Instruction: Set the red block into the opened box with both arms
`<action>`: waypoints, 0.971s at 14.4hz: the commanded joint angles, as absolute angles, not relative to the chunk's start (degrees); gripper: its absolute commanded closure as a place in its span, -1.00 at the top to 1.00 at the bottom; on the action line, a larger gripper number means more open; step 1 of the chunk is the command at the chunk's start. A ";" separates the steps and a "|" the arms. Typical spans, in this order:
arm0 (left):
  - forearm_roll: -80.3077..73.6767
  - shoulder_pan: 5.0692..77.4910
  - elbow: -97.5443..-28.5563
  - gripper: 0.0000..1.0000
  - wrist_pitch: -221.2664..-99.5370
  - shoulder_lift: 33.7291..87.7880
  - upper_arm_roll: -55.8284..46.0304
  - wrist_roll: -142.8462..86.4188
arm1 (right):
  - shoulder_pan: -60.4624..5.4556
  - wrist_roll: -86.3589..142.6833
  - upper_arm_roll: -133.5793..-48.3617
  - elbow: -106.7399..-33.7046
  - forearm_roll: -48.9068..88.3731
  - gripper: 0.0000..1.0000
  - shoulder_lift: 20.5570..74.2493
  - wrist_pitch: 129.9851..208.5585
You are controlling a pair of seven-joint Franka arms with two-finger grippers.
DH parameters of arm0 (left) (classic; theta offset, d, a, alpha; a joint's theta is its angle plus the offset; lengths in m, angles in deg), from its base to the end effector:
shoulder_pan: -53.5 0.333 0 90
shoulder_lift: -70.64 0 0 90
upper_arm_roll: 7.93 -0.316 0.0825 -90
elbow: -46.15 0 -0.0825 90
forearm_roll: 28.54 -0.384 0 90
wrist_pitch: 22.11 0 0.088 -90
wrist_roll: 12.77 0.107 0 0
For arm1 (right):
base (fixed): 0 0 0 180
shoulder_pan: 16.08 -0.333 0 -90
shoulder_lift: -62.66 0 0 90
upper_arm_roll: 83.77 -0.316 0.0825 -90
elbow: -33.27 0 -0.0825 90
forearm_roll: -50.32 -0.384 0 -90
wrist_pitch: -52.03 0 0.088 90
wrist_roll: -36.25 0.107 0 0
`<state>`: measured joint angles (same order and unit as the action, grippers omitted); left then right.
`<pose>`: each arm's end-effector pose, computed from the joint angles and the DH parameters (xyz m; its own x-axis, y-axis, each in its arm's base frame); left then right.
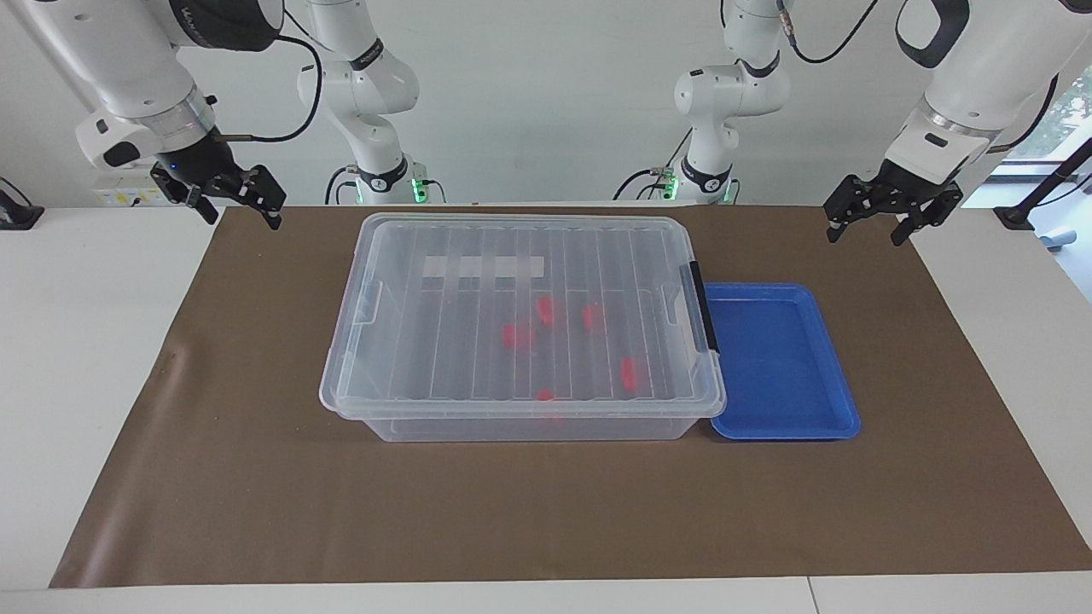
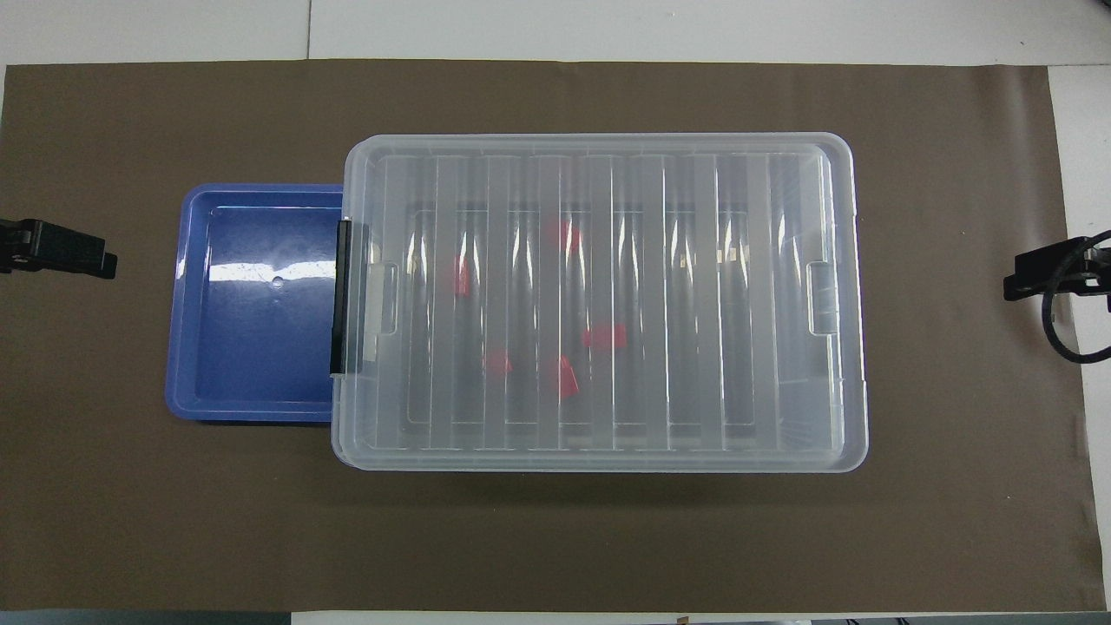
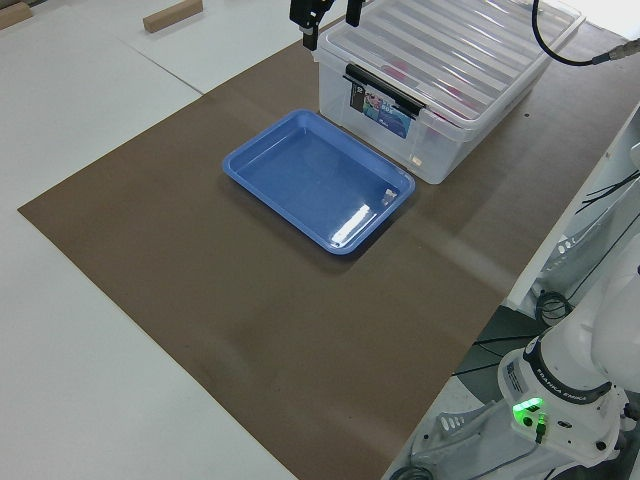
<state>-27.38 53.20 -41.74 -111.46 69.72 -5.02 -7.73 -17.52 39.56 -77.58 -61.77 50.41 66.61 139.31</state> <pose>0.5578 -0.0332 0.6320 0.9896 -0.1437 0.0113 -0.1439 -0.9894 0.0201 0.5249 -0.0458 0.6163 0.9880 -0.1394 -0.0671 -0.1398 -0.9902 -0.0020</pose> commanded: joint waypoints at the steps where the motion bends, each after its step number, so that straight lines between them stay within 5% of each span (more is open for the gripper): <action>1: -26.61 53.50 -41.56 1.00 -111.14 70.02 -5.11 -7.06 | -17.22 39.94 -77.88 -63.85 49.97 1.00 68.02 140.97; 14: -27.05 53.50 -44.64 1.00 -111.14 71.96 -5.11 -7.06 | -16.61 39.85 -78.85 -63.59 50.06 1.00 67.14 140.88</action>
